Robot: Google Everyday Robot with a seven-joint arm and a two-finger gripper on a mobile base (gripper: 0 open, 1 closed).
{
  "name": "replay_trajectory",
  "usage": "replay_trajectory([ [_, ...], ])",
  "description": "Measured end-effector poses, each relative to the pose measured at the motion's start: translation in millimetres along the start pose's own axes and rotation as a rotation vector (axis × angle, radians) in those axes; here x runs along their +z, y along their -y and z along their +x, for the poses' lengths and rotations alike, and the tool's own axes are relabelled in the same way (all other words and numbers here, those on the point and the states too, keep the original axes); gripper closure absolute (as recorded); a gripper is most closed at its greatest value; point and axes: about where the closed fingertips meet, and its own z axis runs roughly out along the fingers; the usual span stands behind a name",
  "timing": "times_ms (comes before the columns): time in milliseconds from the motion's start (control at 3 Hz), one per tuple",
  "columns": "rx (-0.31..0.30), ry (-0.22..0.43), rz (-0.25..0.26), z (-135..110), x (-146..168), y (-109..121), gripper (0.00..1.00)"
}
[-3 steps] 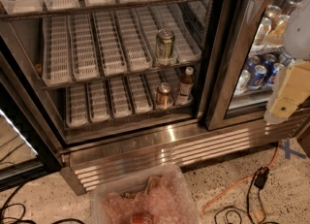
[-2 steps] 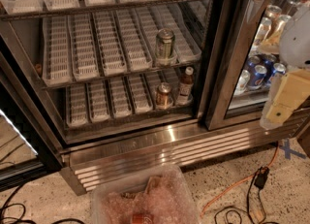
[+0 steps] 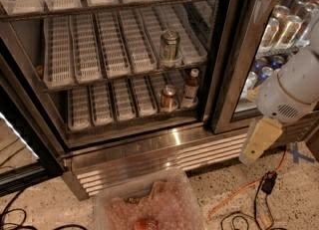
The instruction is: Pick blue plastic bottle from bottom shelf of fridge
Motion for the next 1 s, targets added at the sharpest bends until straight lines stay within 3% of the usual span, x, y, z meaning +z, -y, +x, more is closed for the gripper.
replay_trajectory([
  [333, 0.052, -0.036, 0.007, 10.0, 51.1, 8.2, 0.0],
  [667, 0.063, -0.037, 0.016, 11.2, 53.9, 9.8, 0.0],
  [1000, 0.124, -0.014, 0.03, 13.0, 58.0, 13.7, 0.0],
])
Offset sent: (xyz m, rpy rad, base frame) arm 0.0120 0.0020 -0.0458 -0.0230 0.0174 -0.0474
